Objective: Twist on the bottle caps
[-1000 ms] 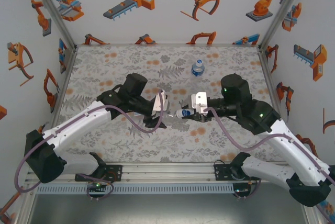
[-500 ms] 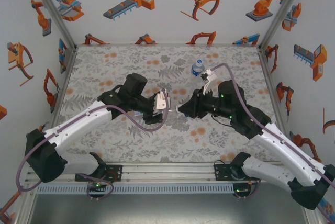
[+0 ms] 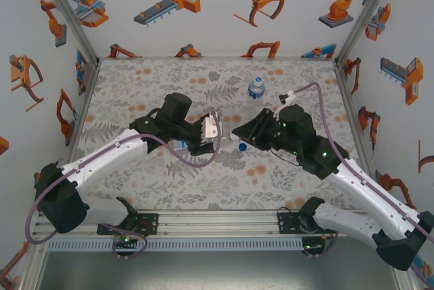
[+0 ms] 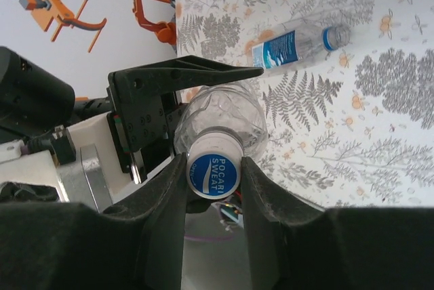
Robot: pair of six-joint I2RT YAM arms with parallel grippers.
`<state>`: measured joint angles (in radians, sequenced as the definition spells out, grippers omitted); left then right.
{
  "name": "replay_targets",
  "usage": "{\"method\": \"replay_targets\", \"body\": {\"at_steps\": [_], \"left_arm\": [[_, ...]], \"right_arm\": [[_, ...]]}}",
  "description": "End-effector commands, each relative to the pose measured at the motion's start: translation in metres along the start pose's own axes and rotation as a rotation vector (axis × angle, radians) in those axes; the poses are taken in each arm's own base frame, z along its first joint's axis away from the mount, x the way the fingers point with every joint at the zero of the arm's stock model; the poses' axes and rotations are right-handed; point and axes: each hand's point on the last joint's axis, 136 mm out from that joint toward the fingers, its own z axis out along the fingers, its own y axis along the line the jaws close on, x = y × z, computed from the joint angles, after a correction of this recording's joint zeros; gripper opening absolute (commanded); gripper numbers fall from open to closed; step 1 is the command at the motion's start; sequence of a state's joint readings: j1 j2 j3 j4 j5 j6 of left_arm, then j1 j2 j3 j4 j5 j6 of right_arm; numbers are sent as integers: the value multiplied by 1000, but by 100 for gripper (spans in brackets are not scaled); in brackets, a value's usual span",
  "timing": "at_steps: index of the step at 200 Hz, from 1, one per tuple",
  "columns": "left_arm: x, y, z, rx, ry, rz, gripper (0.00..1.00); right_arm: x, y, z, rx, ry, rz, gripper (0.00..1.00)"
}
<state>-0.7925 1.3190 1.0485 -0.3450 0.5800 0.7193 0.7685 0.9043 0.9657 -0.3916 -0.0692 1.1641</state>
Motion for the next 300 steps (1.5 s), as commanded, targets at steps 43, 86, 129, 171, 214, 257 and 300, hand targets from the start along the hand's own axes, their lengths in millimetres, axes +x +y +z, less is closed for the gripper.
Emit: {"method": "replay_targets", "body": {"at_steps": [43,86,129,171,214,257,300], "left_arm": [[-69,-17,-17,129,-270,31,0],[-98,-44,-39,295,-399,50,0],[-119,-60,-62,393,-484,67,0],[-133,-70,-77,463,-537,70,0],[-136,-73,-82,475,-548,72,0],[-139,-75,-84,489,-556,72,0],[-138,-76,-84,495,-556,67,0]], "right_arm": [[-36,101,-64,-375,-290,-604,48],[7,163,-115,-781,-313,-1061,49],[63,178,-146,-1152,-186,-1335,51],[74,176,-150,-1260,-203,-1396,51],[74,176,-146,-1268,-214,-1402,45],[72,176,-140,-1247,-212,-1395,45],[68,176,-134,-1220,-223,-1390,44]]}}
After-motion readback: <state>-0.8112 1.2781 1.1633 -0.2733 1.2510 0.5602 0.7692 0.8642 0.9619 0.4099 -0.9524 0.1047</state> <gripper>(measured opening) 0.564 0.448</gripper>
